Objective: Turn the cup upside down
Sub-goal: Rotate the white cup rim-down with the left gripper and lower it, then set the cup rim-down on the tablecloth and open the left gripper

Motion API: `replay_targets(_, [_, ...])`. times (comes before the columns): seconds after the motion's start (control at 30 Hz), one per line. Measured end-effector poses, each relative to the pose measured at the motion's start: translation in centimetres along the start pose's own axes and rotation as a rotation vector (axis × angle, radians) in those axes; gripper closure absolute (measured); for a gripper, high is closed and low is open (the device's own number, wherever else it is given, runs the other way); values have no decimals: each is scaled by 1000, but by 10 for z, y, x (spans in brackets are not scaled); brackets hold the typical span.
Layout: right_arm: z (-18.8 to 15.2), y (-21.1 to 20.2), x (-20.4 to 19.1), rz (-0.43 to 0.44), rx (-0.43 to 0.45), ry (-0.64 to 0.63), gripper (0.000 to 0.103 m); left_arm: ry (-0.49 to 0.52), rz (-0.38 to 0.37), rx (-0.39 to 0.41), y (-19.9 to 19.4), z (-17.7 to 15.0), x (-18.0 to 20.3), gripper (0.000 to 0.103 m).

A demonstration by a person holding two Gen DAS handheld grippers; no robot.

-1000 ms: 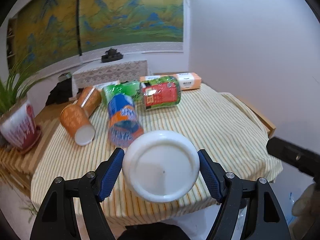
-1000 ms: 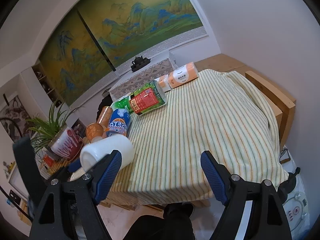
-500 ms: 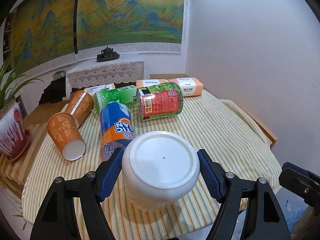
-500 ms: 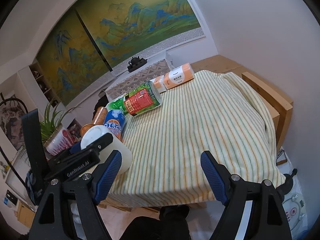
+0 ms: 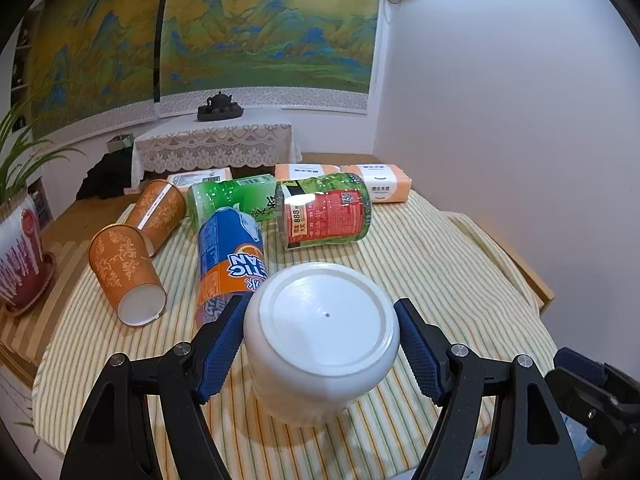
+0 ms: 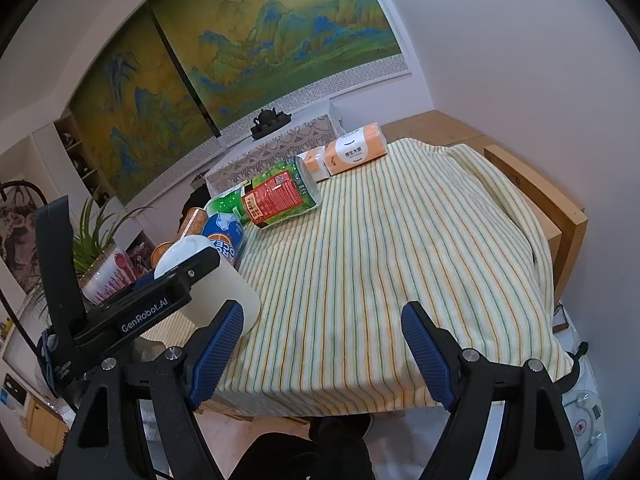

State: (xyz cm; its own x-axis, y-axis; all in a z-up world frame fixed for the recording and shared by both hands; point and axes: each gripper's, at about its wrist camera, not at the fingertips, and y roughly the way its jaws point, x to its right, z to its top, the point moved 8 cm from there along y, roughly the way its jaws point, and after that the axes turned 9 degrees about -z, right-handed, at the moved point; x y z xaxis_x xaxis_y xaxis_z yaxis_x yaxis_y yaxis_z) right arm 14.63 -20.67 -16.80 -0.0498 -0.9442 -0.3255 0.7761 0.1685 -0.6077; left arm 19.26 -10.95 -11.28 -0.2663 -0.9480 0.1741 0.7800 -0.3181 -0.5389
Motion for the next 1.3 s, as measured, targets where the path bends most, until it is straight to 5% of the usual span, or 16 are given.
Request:
replay_targets(0.43, [-2, 5, -7, -9, -5, -23, 25, -13, -11, -16, 4, -3, -9, 25])
replay_targets(0.77, [-4, 5, -13, -10, -9, -29, 25, 12, -32, -22, 2, -5, -6, 7])
replay_targets(1.3, [1, -8, -28, -35, 62, -72, 21, 27, -6, 11, -35, -7, -16, 2])
